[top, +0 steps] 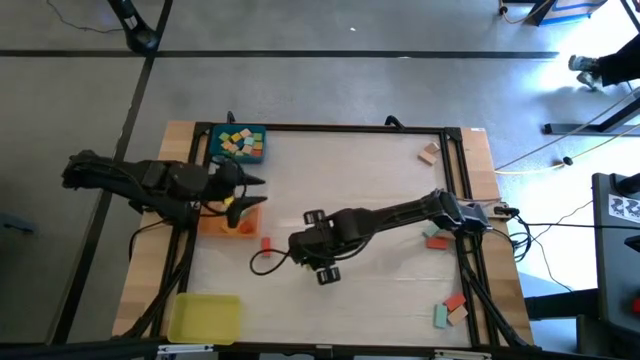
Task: Sort blocks by size
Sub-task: Put the red rectangular block into the yellow bin
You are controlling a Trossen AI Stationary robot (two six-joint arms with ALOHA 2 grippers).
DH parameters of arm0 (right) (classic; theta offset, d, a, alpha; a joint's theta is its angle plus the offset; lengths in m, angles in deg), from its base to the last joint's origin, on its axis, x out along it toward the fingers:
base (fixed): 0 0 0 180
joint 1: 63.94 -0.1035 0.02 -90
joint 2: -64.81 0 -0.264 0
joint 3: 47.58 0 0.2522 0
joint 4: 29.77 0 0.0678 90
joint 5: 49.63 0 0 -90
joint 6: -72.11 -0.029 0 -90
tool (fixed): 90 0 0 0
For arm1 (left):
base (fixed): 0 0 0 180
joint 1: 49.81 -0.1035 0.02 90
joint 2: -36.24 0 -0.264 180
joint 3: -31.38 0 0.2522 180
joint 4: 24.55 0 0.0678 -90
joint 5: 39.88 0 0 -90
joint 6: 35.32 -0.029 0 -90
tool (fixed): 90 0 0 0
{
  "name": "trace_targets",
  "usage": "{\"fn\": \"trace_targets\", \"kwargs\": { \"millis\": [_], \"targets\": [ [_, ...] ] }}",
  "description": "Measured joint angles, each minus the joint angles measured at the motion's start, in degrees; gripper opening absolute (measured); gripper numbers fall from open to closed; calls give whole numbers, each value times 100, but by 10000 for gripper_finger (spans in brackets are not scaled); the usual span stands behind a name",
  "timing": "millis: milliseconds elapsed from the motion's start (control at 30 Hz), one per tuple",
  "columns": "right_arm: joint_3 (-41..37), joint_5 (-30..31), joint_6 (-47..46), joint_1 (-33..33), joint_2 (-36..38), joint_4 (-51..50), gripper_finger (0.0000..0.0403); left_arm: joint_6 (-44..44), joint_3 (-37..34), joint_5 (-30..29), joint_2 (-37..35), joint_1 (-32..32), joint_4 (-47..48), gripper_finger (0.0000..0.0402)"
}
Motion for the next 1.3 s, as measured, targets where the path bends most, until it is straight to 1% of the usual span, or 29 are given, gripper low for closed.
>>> {"fn": "trace_targets", "kwargs": {
  "millis": [100, 200, 267, 367, 433, 467, 600, 700, 767, 900, 1033, 1100, 1200, 1300],
  "targets": [
    [-5, 375, -317, -65, 40, -354, 163, 823, 440, -3, 293, 313, 1037, 205],
    [-6, 1002, -762, -213, 48, -852, 163, 1824, 659, 110, 531, 649, 1973, 205],
    [-8, 1585, -1116, -373, 49, -1263, 163, 2599, 693, 393, 655, 831, 2360, 205],
    [-200, 2732, -1617, -621, 58, -1715, 163, 3473, 641, 896, 937, 1074, 2710, 205],
    [-405, 3387, -2003, -741, 69, -1820, 163, 3851, 602, 956, 1141, 1251, 2758, 205],
    [-529, 3572, -2138, -773, 91, -1794, 163, 4037, 589, 957, 1248, 1312, 2737, 205],
    [-1114, 4041, -2765, -823, 242, -1808, 163, 4483, 560, 959, 1784, 1452, 2738, 205],
    [-1749, 4450, -3110, -805, 346, -1782, 163, 4722, 560, 1010, 2094, 1539, 2669, 205],
    [-2156, 4833, -3400, -757, 455, -1799, 163, 4958, 560, 1013, 2307, 1606, 2620, 205],
    [-2826, 5287, -3852, -597, 639, -1813, 163, 5514, 562, 932, 2754, 1671, 2232, 205],
    [-3322, 5766, -4010, -403, 785, -1801, 163, 6590, 561, 1045, 3250, 1787, 2084, 205],
    [-3531, 5974, -4020, -310, 823, -1806, 163, 6931, 562, 1056, 3508, 1831, 2111, 205],
    [-3711, 6058, -4128, -196, 823, -1802, 163, 7411, 560, 1046, 3851, 1835, 2112, 205],
    [-3885, 6102, -4361, -165, 823, -1773, 163, 7531, 560, 932, 4180, 1795, 2111, 205]
  ]
}}
